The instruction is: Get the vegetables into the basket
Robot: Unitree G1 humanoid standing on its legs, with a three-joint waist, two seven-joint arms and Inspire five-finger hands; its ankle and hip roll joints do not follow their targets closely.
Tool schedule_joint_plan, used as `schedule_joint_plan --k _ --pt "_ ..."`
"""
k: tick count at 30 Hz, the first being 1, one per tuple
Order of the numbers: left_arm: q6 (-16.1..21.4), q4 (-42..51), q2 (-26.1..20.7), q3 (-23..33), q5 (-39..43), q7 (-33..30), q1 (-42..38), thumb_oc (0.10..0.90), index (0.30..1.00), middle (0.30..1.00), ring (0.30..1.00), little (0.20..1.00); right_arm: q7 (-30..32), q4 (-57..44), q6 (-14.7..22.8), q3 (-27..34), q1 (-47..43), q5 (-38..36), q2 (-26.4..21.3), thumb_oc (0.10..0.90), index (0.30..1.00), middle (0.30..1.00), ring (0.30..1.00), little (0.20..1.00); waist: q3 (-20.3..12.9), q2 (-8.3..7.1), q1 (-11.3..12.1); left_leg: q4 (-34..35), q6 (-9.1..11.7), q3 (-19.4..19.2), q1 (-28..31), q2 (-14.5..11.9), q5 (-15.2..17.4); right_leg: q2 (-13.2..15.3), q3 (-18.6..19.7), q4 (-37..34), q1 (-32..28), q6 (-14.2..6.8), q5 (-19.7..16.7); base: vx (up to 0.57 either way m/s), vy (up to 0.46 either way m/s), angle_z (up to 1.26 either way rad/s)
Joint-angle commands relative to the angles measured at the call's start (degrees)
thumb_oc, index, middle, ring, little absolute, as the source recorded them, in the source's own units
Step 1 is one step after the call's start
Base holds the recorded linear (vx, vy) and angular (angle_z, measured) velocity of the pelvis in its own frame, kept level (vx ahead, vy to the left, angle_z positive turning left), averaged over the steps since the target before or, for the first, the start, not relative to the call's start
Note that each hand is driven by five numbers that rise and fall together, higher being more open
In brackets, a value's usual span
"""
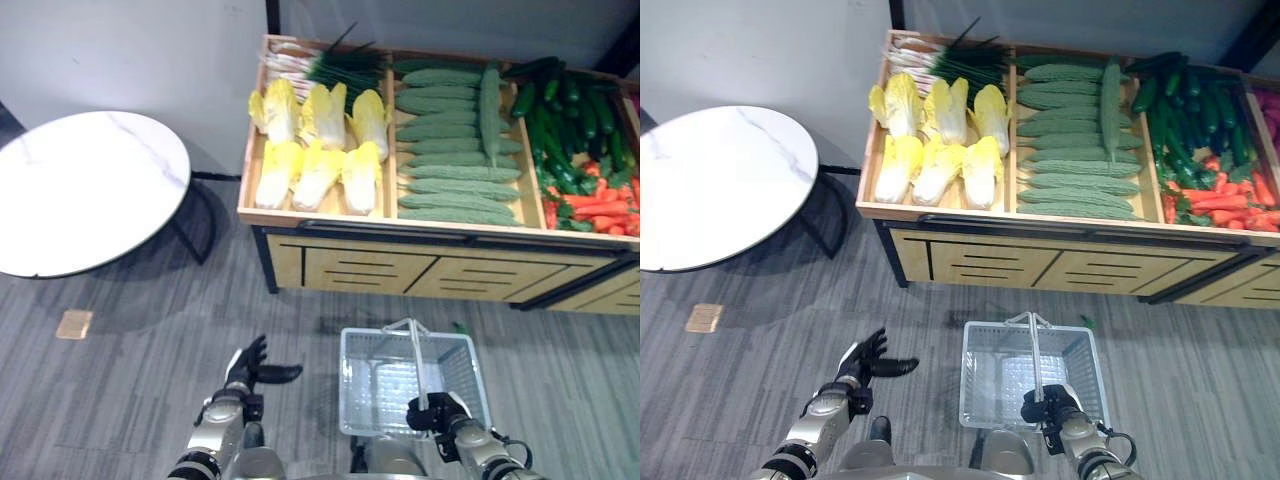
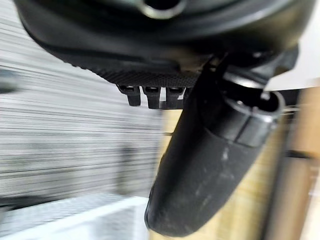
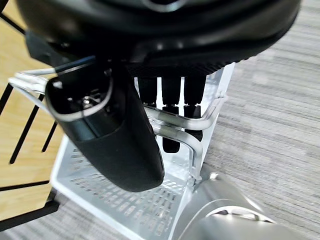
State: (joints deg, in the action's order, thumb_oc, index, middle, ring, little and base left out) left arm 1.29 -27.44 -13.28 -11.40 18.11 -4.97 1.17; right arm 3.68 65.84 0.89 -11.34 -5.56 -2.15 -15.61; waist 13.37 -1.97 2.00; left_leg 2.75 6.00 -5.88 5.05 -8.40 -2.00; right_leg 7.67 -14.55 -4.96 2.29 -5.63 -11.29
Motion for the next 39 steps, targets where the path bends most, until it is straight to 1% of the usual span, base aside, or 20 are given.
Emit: schedule_joint_plan --k 1,4,7,9,10,12,14,15,17,18,20,23,24,26,28,29,30,33,37,39 --pt "5.74 3.98 -2.98 4.6 2.75 0.13 -1.78 0.9 1.0 1.0 1.0 1.0 0.61 0.91 1.48 1.49 0.27 -0.78 -2.99 0.4 0.3 0.3 0.3 0.3 -0.06 -2.18 0.17 -1.15 -0.26 0.07 -3.03 1.98 -0.6 2.78 -0.63 1.67 -2.27 -3.88 3.97 -0.01 -0.103 0.23" --pt "6.42 9.99 -3.66 6.23 2.89 -0.31 -0.97 0.9 1.0 1.0 1.0 1.0 0.39 0.92 1.56 1.8 0.43 -0.8 -3.11 0.4 0.3 0.3 0.3 0.3 -0.36 -1.82 0.37 -0.65 0.09 0.32 -2.72 1.49 -1.03 2.37 -1.06 1.11 -3.03 -3.64 4.23 0.0 -0.048 0.11" --pt "8.1 17.87 -6.54 9.0 -2.58 -2.48 -2.32 0.9 1.0 1.0 1.0 1.0 0.07 -0.12 2.13 1.41 0.66 -0.5 -3.48 0.4 0.3 0.3 0.3 0.3 -1.09 -1.25 0.25 0.56 0.75 0.25 -2.05 0.77 -1.71 1.68 -1.22 0.62 -3.88 -3.22 4.8 0.0 -0.073 0.02" --pt "8.47 18.88 -7.74 9.6 -5.51 -3.64 -3.27 0.9 1.0 1.0 1.0 1.0 -0.01 -0.09 2.3 1.17 0.56 -0.42 -3.5 0.4 0.3 0.3 0.3 0.3 -1.17 -1.16 0.04 0.86 0.92 0.05 -1.75 0.57 -1.84 1.48 -1.11 0.58 -4.05 -3.12 4.96 0.02 -0.033 0.02" --pt "8.74 18.81 -11.41 10.22 -11.86 -6.1 -6.9 0.9 1.0 1.0 1.0 1.0 -0.11 -0.05 2.62 0.53 0.23 -0.22 -3.93 0.4 0.3 0.3 0.3 0.3 -1.59 -0.8 -0.59 1.32 1.19 -0.47 -1.37 0.19 -2.07 1.07 -0.77 0.51 -4.13 -3.01 5.16 0.02 -0.035 -0.01" --pt "8.93 18.87 -14.99 10.65 -17.07 -8.62 -10.75 0.9 1.0 1.0 1.0 1.0 -0.24 0.05 2.93 -0.13 -0.11 0.32 -4.14 0.4 0.3 0.3 0.3 0.3 -1.95 -0.48 -1.24 1.54 1.42 -1.15 -1.0 -0.04 -2.07 0.72 -0.45 0.46 -4.15 -2.97 5.25 0.04 -0.03 -0.02" --pt "8.53 17.76 -21.95 9.89 -25.18 -11.07 -16.54 0.9 1.0 1.0 1.0 1.0 -0.5 -0.29 3.41 -0.92 -0.11 1.13 -4.79 0.4 0.3 0.3 0.3 0.3 -2.22 0.38 -2.52 1.78 1.72 -2.23 -0.28 -0.26 -1.91 0.43 0.42 0.41 -4.17 -3.03 5.23 0.06 -0.017 -0.09" --pt "8.59 17.62 -21.99 9.82 -25.2 -11.13 -16.67 0.9 1.0 1.0 1.0 1.0 -0.5 -0.31 3.4 -0.89 -0.13 1.14 -4.75 0.4 0.3 0.3 0.3 0.3 -2.24 0.34 -2.46 1.78 1.71 -2.27 -0.33 -0.25 -1.92 0.44 0.47 0.41 -4.09 -3.03 5.21 0.06 -0.005 -0.16" --pt "8.06 16.35 -28.43 8.51 -31.71 -13.14 -21.13 0.9 1.0 1.0 1.0 1.0 -0.46 -0.81 3.86 -1.55 0.49 1.93 -5.26 0.4 0.3 0.3 0.3 0.3 -2.62 1.55 -3.93 2.13 1.93 -3.33 -0.05 -0.22 -1.82 0.37 1.12 0.21 -3.43 -3.32 4.94 0.04 0.01 -0.21" --pt "8.12 16.17 -28.5 8.38 -31.75 -13.22 -21.32 0.9 1.0 1.0 1.0 1.0 -0.46 -0.85 3.83 -1.52 0.48 1.94 -5.18 0.4 0.3 0.3 0.3 0.3 -2.61 1.48 -3.86 2.12 1.93 -3.38 -0.07 -0.23 -1.79 0.36 1.16 0.21 -3.38 -3.33 4.94 0.03 0.02 -0.3" --pt "7.36 14.85 -31.94 6.65 -35.17 -14.5 -24.55 0.9 1.0 1.0 1.0 1.0 -0.31 -0.63 4.09 -2.09 0.67 2.4 -5.33 0.4 0.3 0.3 0.3 0.3 -2.9 2.37 -4.9 2.25 1.98 -4.1 -0.1 -0.04 -1.72 0.47 1.94 0.03 -2.75 -3.58 4.56 0.03 0.023 -0.31" --pt "6.35 11.0 -38.54 1.3 -41.16 -16.17 -31.69 0.9 1.0 1.0 1.0 1.0 -0.18 -0.12 4.39 -3.2 1.11 3.19 -5.73 0.4 0.3 0.3 0.3 0.3 -3.11 4.28 -6.9 2.25 2.09 -5.5 -1.14 0.56 -1.79 1.05 3.24 -0.04 -0.75 -4.15 3.66 0.02 0.04 -0.16" --pt "6.47 10.46 -38.54 0.61 -41.16 -16.38 -32.47 0.9 1.0 1.0 1.0 1.0 -0.16 -0.09 4.4 -2.96 1.08 3.19 -5.56 0.4 0.3 0.3 0.3 0.3 -3.2 4.16 -6.64 2.25 2.08 -5.52 -1.32 0.57 -1.8 1.06 3.27 -0.02 -0.55 -4.16 3.65 0.01 0.045 -0.25" --pt "6.41 8.48 -41.62 -3.47 -43.75 -16.59 -36.83 0.9 1.0 1.0 1.0 1.0 -0.17 -0.1 4.56 -3.25 0.97 3.3 -6.06 0.4 0.3 0.3 0.3 0.3 -2.91 5.33 -7.75 2.25 2.05 -5.95 -2.4 1.03 -1.94 1.46 3.92 0.01 1.13 -4.46 3.0 -0.02 0.055 -0.12" --pt "5.98 5.42 -44.06 -8.57 -46.59 -17.08 -41.5 0.9 1.0 1.0 1.0 1.0 0.21 -0.02 4.77 -3.55 0.65 3.55 -6.47 0.4 0.3 0.3 0.3 0.3 -2.99 6.38 -8.67 2.25 2.07 -6.47 -3.81 1.4 -2.16 1.85 4.6 0.06 3.04 -4.74 2.38 -0.03 0.056 -0.18" --pt "5.16 2.61 -46.46 -13.0 -48.78 -16.59 -45.1 0.9 1.0 1.0 1.0 1.0 0.51 -0.25 4.96 -3.77 0.15 3.47 -7.26 0.4 0.3 0.3 0.3 0.3 -2.69 7.72 -9.91 2.25 2.07 -6.9 -5.14 1.94 -2.4 2.29 5.0 0.01 4.53 -5.05 1.77 -0.02 0.04 -0.2" --pt "5.23 2.21 -46.39 -13.65 -48.73 -16.7 -45.82 0.9 1.0 1.0 1.0 1.0 0.51 -0.24 4.95 -3.57 0.14 3.47 -7.11 0.4 0.3 0.3 0.3 0.3 -2.8 7.61 -9.72 2.25 2.05 -6.87 -5.33 1.96 -2.43 2.31 4.99 0.03 4.72 -5.06 1.75 -0.03 0.046 -0.13" --pt "3.82 -6.92 -49.13 -23.37 -51.59 -16.22 -54.47 0.9 1.0 1.0 1.0 1.0 0.93 -0.62 5.33 -3.1 -0.97 2.4 -8.49 0.4 0.3 0.3 0.3 0.3 -1.86 9.8 -11.29 2.25 2.02 -7.41 -8.48 3.06 -3.06 3.29 6.08 -0.04 8.22 -5.7 0.42 -0.02 0.049 -0.11" --pt "2.97 -13.98 -49.77 -29.18 -52.8 -15.25 -59.64 0.9 1.0 1.0 1.0 1.0 1.71 -0.84 5.52 -2.24 -2.05 1.3 -9.7 0.4 0.3 0.3 0.3 0.3 -0.33 11.14 -12.41 2.25 1.97 -7.92 -10.76 3.98 -3.49 4.03 7.12 -0.04 10.83 -6.15 -0.63 0.01 0.026 -0.15" --pt "2.6 -16.27 -49.46 -30.77 -53.2 -15.15 -61.19 0.9 1.0 1.0 1.0 1.0 1.75 -0.68 5.55 -2.09 -2.49 1.02 -9.85 0.4 0.3 0.3 0.3 0.3 0.07 11.2 -12.52 2.25 1.94 -8.11 -11.36 4.13 -3.58 4.24 7.41 -0.04 11.56 -6.25 -0.93 0.01 0.013 -0.09"
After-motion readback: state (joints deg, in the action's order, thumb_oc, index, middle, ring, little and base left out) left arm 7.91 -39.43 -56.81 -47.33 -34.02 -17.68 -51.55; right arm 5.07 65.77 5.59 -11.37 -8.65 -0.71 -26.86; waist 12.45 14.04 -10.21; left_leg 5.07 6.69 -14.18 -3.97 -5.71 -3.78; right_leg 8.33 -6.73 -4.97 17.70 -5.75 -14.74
